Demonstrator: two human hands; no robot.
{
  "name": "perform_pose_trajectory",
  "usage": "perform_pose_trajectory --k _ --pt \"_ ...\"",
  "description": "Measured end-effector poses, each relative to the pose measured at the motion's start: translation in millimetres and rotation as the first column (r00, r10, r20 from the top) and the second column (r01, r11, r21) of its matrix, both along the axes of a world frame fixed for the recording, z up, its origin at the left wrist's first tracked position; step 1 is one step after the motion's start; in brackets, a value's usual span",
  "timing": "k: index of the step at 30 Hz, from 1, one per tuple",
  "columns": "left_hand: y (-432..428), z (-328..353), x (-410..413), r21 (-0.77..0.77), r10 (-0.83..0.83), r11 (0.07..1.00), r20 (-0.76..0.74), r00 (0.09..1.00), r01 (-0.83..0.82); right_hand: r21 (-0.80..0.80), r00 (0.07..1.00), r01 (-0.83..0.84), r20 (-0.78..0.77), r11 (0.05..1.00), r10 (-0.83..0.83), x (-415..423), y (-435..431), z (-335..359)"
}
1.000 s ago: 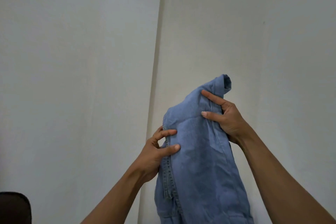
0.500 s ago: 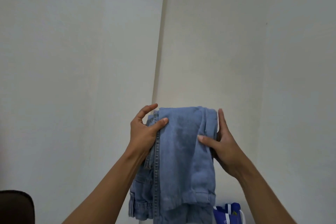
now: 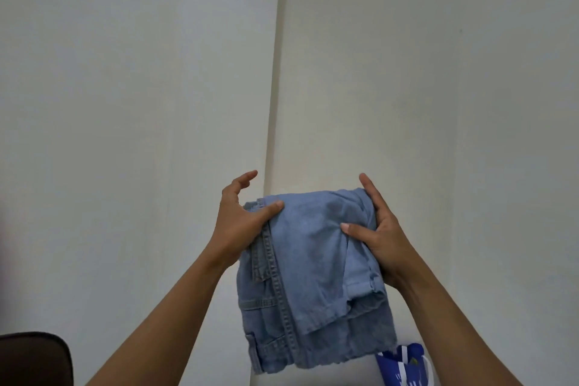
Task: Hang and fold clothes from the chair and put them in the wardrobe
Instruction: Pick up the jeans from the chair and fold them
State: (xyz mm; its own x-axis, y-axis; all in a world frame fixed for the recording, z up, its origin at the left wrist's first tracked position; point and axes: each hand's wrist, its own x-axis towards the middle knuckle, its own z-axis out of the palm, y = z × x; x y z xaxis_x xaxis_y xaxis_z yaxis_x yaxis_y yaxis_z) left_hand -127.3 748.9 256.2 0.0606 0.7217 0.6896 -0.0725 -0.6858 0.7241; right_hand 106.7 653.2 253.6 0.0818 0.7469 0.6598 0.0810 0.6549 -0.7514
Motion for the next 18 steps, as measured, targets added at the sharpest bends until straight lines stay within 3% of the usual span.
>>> perform_pose_trajectory --k 4,7,11,15,18 --pt "-3.1 -14.5 -10.0 -0.065 -0.022 0.998 -0.226 0.974 0.007 0.061 0.998 0.012 -0.058 0.998 -0.008 6.1 8.1 5.5" --pt "-7.2 -30.6 -4.3 -0.174 -0.23 0.964 -0.167 0.959 0.201 0.077 0.998 0.033 -0.054 0.996 -0.029 10.5 11.2 9.5" --pt "-13.8 -36.8 -2.0 -0.263 -0.371 0.91 -0.177 0.912 0.319 0.084 0.998 0.064 -0.028 0.994 -0.062 17.0 12.9 9.2" --pt "-14.8 -37.8 6.6 -0.133 -0.328 0.94 -0.094 0.94 0.315 0.012 0.997 0.072 -0.042 0.997 -0.071 19.1 4.9 9.5" --pt "-14.0 -39.5 14.8 -0.017 -0.286 0.958 -0.008 0.958 0.286 -0.157 0.998 -0.04 0.048 0.987 0.048 27.0 -9.8 11.9"
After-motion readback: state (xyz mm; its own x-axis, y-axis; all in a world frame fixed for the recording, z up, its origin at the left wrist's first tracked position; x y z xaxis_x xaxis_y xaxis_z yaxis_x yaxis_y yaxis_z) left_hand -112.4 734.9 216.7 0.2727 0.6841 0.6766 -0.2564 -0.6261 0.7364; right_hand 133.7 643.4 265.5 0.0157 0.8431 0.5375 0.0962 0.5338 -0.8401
